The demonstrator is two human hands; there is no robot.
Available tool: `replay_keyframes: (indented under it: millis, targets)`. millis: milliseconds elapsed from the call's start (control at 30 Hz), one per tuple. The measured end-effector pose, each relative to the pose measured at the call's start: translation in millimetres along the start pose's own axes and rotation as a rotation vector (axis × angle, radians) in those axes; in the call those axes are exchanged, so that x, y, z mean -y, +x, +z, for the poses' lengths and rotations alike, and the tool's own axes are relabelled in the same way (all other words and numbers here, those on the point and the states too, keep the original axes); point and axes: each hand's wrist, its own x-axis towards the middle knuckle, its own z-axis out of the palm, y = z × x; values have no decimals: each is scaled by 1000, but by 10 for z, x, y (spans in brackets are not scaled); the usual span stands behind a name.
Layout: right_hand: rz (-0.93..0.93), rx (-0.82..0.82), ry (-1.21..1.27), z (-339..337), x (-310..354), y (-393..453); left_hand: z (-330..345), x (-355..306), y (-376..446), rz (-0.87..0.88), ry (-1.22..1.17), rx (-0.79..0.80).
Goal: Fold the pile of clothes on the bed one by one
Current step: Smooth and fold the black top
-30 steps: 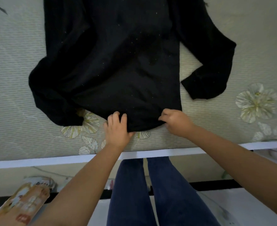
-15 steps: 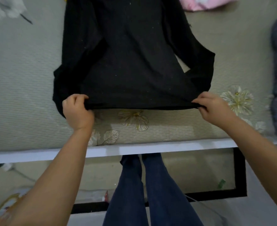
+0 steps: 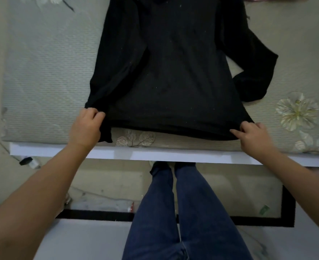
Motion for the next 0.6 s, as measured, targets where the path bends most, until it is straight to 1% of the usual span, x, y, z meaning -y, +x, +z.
replay_keyframes:
  millis: [33,67,100,133,167,200,233,267,300,333,367,433,500,533,567,600]
  targets:
    - [0,4,-6,28,1,3,-5,4,43,-44,-16,-14]
    - [-3,0,-28,69,16,18,-7,-16,89,-15,-36,-32]
    - [7,32,-66,111,43,27,9,-60,128,77,-47,-42]
    - [14,102,-103,172,71,27,35,-138,156,208,-32,-34]
    - [29,241,-150,236,100,32,77,-215,145,325,20,40]
    - [46,380,-192,299,121,42,146,-267,94,414,99,186]
    - [82,494,-243,312,155,57,218,-307,14,438,183,417]
    - [127,562,-271,323,190,82,298,-325,-80,371,269,680]
    - [177,601,-274,362,217,92,403,-317,-190,237,315,864]
    - [210,627,-280,406,253,99,480,-322,-277,138,344,995]
    - [240,653,-283,437,301,103,542,-344,-339,90,341,1065]
    - [275,674,-290,467,393,144,638,-405,-426,64,325,1114]
    - [285,686,-290,445,447,207,674,-465,-447,20,220,1084]
    - [283,682,-269,422,469,246,640,-482,-428,-8,129,1020]
    - [273,662,-238,394,490,289,584,-489,-394,-22,-1,875]
    - [260,624,-201,360,518,344,511,-483,-349,-26,-139,671]
